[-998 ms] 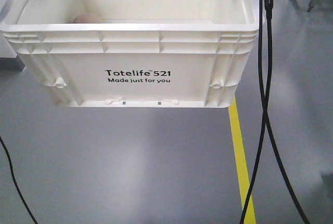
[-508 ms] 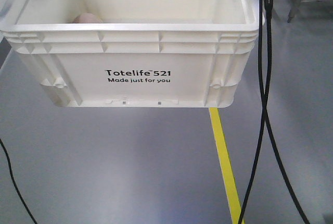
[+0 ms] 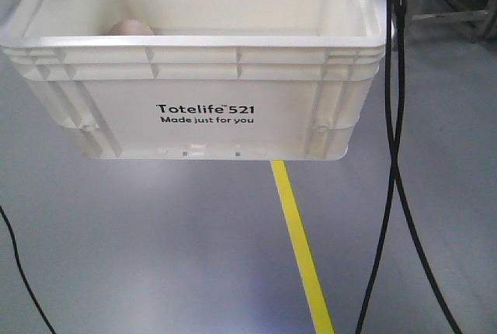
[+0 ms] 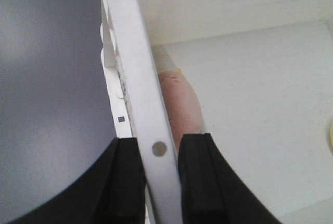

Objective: Place moving items into box and shelve
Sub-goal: 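Hold the tote raised with both grippers while the base drives away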

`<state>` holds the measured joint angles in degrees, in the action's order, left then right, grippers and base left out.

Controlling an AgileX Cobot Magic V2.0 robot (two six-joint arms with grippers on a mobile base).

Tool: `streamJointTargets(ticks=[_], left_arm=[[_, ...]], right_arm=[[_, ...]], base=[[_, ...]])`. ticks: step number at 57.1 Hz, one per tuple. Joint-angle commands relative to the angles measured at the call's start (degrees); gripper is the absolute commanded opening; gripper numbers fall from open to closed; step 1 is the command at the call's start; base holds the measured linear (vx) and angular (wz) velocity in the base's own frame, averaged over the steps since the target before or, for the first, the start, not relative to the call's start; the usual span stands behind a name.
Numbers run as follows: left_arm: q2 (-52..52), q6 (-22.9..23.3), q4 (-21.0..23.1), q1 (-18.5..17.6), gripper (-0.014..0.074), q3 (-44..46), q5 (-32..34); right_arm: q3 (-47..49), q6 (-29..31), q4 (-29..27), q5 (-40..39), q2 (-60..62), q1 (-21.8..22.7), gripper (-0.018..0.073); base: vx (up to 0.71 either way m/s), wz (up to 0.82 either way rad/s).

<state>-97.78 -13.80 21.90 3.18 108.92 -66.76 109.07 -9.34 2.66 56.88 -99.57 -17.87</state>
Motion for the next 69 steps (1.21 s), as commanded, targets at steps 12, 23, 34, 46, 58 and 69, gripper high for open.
streamJointTargets(ticks=[12,23,34,46,58,69], left_arm=[[3.99,-1.18,1.77,0.21,0.0002,2.66,6.77],[3.99,-1.18,1.77,0.21,0.0002,2.66,6.77],[3.99,-1.18,1.77,0.21,0.0002,2.66,6.77],[3.93,-1.18,1.77,0.21,0.0002,2.66,6.77],[3.93,-1.18,1.77,0.21,0.0002,2.66,6.77],[3.93,-1.18,1.77,0.21,0.0002,2.66,6.77]], right_arm=[[2.40,1.20,3.24,-7.47,4.06,0.59,-0.0003],[2.40,1.20,3.24,-7.47,4.06,0.59,-0.0003],[2.40,1.20,3.24,-7.48,4.06,0.59,-0.0003],[2.40,1.20,3.24,-7.48,4.06,0.59,-0.0003],[2.40,1.20,3.16,-7.47,4.06,0.59,-0.0003],[2.40,1.20,3.01,-7.47,4.06,0.59,-0.0003]], base=[[0.60,-0.37],[0.57,-0.44],[0.54,-0.51],[0.50,-0.56],[0.48,-0.58],[0.47,-0.59]])
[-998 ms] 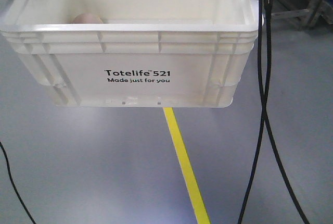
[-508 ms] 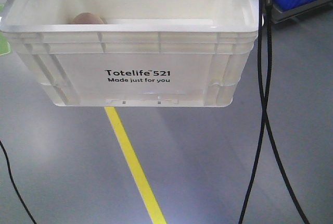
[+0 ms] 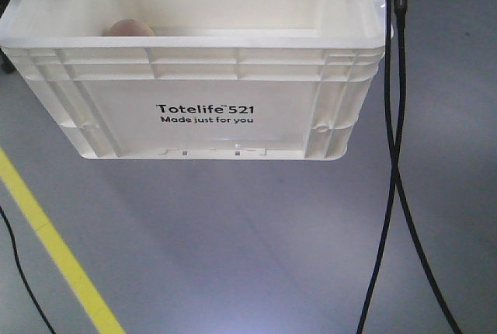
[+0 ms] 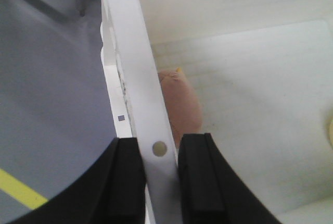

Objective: Place moving items into box and shelve
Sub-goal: 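Hold the tote raised with both grippers while the base drives away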

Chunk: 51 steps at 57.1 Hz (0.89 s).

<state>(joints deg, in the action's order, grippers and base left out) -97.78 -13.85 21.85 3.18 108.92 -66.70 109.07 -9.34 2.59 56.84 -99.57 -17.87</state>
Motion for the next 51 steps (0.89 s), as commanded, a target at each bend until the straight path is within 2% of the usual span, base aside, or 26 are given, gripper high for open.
streamJointTargets(ticks=[1,51], left_arm=[[3.93,-1.13,1.82,0.21,0.0002,2.66,6.72],[3.93,-1.13,1.85,0.32,0.0002,2.66,6.65]], right_arm=[[2.40,1.20,3.08,-7.43,4.06,0.59,-0.0003],[2.40,1.20,3.13,-7.40,4.06,0.59,-0.0003]], base=[[0.47,-0.61],[0.47,-0.63]])
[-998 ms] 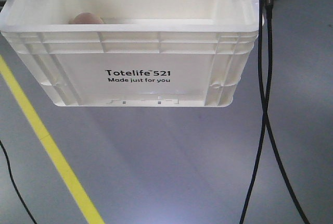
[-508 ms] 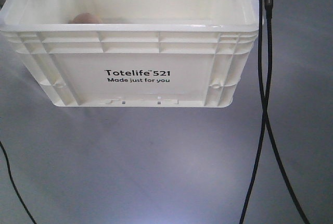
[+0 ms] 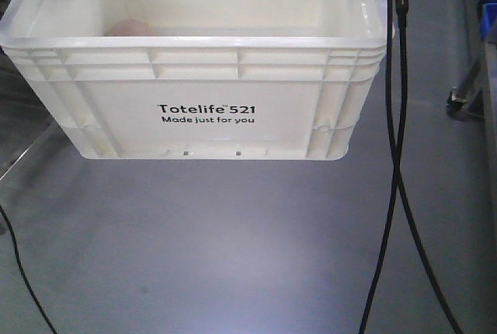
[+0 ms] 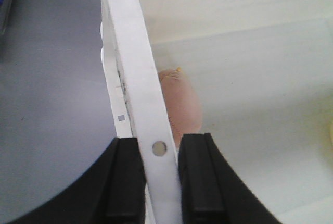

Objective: Place moving items into box and shelve
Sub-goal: 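Hold the tote raised with both grippers while the base drives away, then hold the white tote clamped with both grippers while driving along the blue-bin shelf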

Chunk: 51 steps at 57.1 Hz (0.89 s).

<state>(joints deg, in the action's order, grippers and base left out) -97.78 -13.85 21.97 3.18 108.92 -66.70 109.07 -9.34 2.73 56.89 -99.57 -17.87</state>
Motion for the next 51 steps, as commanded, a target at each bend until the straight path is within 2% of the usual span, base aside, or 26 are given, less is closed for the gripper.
streamJointTargets(ticks=[1,19,51], left_arm=[[3.93,-1.13,1.73,0.32,0.0002,2.66,6.65],[3.93,-1.13,1.66,0.32,0.0002,2.66,6.75],[3.93,-1.13,1.69,0.32,0.0002,2.66,6.74]], right_arm=[[2.40,1.20,3.00,-7.54,4.06,0.59,-0.0003],[2.40,1.20,2.83,-7.49,4.06,0.59,-0.0003],[2.40,1.20,2.81,-7.42,4.06,0.59,-0.0003]], base=[[0.47,-0.61],[0.49,-0.44],[0.54,-0.17]])
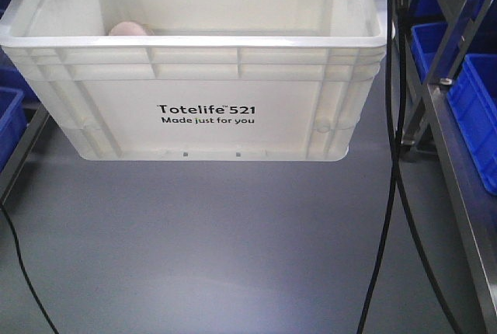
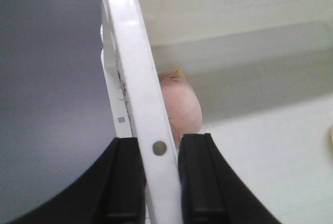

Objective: Place moving items into box and shelve
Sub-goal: 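Hold the white tote clamped with both grippers while driving along the blue-bin shelf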

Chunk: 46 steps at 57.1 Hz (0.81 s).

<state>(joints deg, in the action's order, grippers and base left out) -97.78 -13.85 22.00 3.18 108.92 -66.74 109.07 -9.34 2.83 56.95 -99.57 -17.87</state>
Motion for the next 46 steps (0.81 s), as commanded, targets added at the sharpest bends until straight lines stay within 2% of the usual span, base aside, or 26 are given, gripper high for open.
streamJointTargets(ticks=[1,46], left_arm=[[3.93,-1.13,1.66,0.32,0.0002,2.66,6.71],[3.93,-1.13,1.66,0.32,0.0002,2.66,6.76]], right_arm=[[2.40,1.20,2.77,-7.50,4.06,0.59,-0.0003],[2.40,1.20,2.84,-7.52,4.06,0.59,-0.0003]], base=[[0.57,-0.10],[0.60,-0.10]])
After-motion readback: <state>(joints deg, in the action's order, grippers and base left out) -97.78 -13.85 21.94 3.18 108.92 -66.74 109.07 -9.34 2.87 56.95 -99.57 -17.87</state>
